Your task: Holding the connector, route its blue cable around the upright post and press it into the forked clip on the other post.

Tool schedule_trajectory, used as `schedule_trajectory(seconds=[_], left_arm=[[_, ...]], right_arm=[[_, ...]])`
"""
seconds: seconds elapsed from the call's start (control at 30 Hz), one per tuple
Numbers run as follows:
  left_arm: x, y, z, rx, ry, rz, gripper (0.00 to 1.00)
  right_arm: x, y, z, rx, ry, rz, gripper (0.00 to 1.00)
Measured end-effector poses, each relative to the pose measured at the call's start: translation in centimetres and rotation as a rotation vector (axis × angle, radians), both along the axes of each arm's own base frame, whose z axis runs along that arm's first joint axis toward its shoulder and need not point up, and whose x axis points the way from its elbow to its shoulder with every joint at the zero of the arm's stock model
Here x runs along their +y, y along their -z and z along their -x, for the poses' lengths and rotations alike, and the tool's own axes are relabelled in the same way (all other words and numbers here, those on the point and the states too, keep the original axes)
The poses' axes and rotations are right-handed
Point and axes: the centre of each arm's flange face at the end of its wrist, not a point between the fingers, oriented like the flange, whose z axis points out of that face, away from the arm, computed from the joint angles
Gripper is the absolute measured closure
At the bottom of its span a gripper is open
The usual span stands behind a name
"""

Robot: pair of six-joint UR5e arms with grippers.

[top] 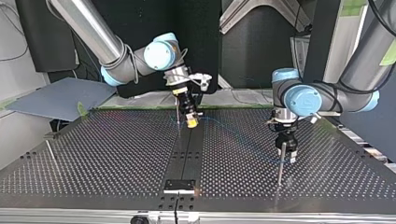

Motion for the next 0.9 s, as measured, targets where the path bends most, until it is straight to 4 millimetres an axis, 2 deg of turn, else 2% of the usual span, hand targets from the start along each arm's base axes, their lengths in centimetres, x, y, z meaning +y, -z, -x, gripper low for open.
schedule_trajectory(seconds=[0.23, 0.6, 0.9], left_arm=[[0.1, 0.0, 0.0, 0.002, -0.006, 0.000, 0.00], [0.0, 0.0, 0.1, 0.004, -0.006, 0.000, 0.00], [0.0, 0.1, 0.1, 0.004, -0.006, 0.000, 0.00]], right_arm=[[0.2, 1.8, 0.2, 0.017, 0.001, -0.010, 1.00], [-0.1, 7.1, 0.5, 0.092, 0.043, -0.065, 1.00], [0.1, 10.3, 1.2, 0.124, 0.086, -0.083, 1.00]])
